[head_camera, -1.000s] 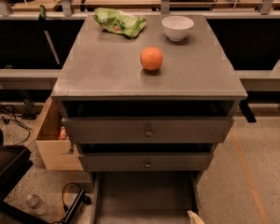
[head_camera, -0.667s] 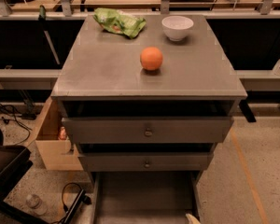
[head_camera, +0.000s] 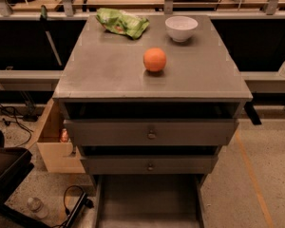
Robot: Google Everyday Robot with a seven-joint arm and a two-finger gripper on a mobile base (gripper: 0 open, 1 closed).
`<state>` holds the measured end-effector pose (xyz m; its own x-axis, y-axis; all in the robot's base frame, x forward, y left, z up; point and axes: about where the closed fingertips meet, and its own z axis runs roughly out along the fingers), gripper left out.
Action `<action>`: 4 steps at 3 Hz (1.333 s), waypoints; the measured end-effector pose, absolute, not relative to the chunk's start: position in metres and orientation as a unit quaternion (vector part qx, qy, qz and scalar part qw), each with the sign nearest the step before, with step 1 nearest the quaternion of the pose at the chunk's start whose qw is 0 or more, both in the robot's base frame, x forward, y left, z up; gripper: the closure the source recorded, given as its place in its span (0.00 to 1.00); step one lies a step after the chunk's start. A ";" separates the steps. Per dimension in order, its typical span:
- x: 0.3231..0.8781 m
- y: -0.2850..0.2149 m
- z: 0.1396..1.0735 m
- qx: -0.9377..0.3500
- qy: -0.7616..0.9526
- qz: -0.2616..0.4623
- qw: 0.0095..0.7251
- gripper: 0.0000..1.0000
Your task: Close bottom drawer
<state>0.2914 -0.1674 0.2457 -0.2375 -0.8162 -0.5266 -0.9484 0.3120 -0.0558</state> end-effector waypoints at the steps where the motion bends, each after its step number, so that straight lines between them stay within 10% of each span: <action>1: 0.279 -0.166 0.224 -0.565 0.781 0.150 0.219 0.49; 3: 0.276 -0.164 0.223 -0.565 0.781 0.153 0.218 0.95; 4: 0.270 -0.150 0.208 -0.565 0.779 0.169 0.215 1.00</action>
Offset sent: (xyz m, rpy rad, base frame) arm -0.0103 0.0009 -0.0177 -0.0028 0.0371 -0.0037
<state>0.2704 -0.1504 0.2075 -0.2702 -0.8065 -0.5259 -0.9520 0.3053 0.0209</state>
